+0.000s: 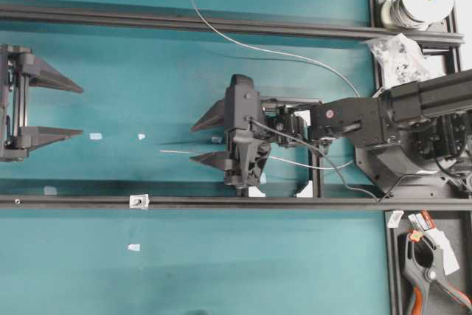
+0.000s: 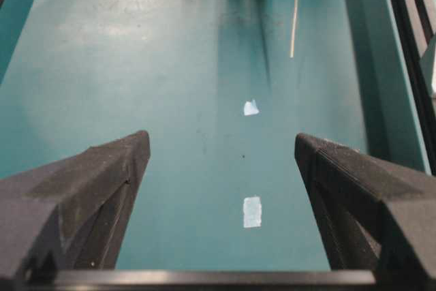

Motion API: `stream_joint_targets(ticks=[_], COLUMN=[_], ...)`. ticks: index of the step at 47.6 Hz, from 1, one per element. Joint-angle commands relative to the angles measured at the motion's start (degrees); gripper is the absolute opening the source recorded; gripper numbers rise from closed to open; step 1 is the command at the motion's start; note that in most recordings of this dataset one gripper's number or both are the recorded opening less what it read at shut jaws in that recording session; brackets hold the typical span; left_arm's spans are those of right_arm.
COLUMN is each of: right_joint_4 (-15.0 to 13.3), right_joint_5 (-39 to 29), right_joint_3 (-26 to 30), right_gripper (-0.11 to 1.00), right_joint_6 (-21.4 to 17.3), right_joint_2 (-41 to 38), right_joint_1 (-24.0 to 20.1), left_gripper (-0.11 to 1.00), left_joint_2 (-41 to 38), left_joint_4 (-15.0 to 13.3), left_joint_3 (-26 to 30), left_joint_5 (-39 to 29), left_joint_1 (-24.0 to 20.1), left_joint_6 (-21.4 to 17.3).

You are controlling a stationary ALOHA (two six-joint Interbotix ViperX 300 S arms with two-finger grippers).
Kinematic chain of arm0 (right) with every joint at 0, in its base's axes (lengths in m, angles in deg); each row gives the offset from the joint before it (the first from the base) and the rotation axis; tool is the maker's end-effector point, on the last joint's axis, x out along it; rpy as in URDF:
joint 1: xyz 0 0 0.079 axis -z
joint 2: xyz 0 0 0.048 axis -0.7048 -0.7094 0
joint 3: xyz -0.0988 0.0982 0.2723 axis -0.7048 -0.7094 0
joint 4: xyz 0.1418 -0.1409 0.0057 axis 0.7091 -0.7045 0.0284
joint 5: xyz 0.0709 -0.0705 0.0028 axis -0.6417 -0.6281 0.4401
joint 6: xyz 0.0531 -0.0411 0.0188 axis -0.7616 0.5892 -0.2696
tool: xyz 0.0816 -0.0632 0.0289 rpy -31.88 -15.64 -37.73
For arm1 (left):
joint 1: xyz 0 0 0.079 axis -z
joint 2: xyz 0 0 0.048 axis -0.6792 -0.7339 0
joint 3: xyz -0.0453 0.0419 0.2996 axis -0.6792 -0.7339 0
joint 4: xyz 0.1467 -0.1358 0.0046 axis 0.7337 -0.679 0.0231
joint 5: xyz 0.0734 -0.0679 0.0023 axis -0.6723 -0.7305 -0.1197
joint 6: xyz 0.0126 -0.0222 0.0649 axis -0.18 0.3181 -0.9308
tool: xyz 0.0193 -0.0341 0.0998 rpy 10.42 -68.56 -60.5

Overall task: Insert the wire through the hole in the metal fitting.
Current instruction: 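Lower the right gripper around the wire end and close on it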

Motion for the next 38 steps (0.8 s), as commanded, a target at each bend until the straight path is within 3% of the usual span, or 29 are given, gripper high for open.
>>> stream_joint_targets(ticks=[1, 17, 38], right_joint_4=[0.09, 0.09, 0.09], right_joint_5=[-0.44, -1.14, -1.14], right_joint_3=[1.76, 3.52, 3.78], right_gripper=[0.75, 0.65, 0.65], right_joint_6=[-0.09, -0.09, -0.18], right_joint_2=[-0.09, -1.93, -3.16], right_joint_1=[-0.26, -0.26, -0.35], left_gripper=[0.83, 0.83, 0.83], left_joint_2=[0.35, 0.35, 0.44], left_joint_4=[0.18, 0.18, 0.18], left_joint_3=[0.97, 0.88, 0.7], left_joint_5=[0.35, 0.26, 0.26], left_joint_1=[-0.09, -0.09, -0.09], left_joint_6=[0.0, 0.09, 0.09])
